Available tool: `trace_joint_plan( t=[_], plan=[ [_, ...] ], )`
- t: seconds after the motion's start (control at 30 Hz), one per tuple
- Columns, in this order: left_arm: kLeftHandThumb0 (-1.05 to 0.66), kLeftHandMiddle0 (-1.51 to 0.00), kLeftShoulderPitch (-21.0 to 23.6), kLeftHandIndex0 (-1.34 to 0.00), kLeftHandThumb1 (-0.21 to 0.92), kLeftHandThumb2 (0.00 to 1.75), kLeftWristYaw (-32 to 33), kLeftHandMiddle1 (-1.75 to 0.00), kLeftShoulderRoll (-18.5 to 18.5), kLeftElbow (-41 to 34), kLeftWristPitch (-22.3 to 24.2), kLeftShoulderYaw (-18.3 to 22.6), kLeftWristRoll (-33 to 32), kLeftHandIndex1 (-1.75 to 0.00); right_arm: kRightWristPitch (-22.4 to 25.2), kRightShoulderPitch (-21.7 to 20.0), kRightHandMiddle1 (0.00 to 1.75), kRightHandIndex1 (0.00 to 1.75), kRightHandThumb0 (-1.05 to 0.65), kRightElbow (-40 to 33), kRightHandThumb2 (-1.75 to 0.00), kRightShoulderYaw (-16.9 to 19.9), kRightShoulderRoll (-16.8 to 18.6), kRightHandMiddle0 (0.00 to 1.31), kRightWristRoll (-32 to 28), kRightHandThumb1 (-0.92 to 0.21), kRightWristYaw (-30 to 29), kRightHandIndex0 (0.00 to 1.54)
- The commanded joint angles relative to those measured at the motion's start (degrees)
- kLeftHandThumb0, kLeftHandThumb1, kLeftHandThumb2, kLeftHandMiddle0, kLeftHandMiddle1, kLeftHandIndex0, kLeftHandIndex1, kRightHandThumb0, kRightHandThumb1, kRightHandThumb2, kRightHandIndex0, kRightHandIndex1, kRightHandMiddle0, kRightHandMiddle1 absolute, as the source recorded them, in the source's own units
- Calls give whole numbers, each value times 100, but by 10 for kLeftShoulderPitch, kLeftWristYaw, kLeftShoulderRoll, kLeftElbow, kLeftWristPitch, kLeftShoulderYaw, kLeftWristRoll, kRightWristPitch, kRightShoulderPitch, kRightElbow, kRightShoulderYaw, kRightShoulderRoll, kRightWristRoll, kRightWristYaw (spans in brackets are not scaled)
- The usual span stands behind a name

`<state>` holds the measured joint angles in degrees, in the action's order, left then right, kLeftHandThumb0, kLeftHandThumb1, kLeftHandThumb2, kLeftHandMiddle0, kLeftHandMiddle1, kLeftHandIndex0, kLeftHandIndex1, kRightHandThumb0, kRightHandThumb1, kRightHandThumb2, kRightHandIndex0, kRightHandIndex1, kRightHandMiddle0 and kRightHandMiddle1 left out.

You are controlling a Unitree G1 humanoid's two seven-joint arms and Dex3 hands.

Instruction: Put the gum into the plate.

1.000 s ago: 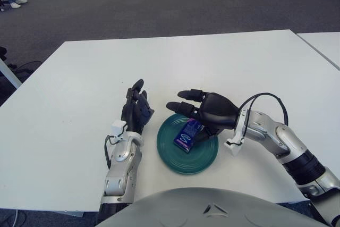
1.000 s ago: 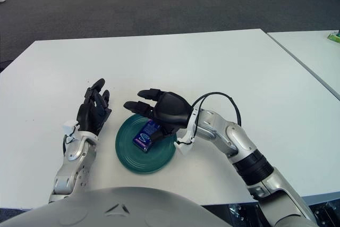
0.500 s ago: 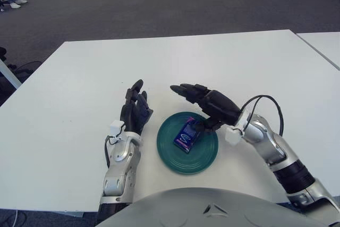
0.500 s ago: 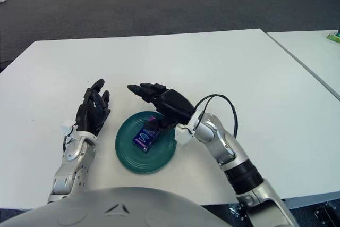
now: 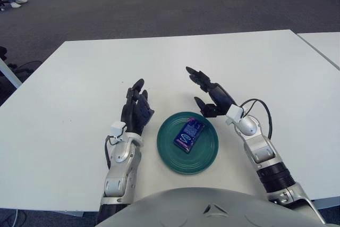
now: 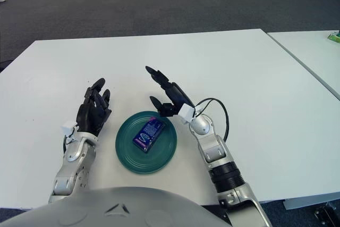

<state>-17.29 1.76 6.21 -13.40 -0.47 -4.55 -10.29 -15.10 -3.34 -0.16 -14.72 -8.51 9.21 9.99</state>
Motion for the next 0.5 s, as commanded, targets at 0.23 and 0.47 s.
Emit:
trace_joint_plan(
  t=[0.23,0.47],
  plan=[
    [-93,-29,-10,0,92,96,-4,-1,0,-9,0,-1,7,-70,21,1,34,2,-93,24,-91,53,4,0,3,-92,-44,28],
    [-93,-28,-13,0,92,95,-11,-1,-3,-9,-5,0,5,-67,70,-8,32,0,-82,29,-90,78,24,0,-52,-92,-27,22]
  ],
)
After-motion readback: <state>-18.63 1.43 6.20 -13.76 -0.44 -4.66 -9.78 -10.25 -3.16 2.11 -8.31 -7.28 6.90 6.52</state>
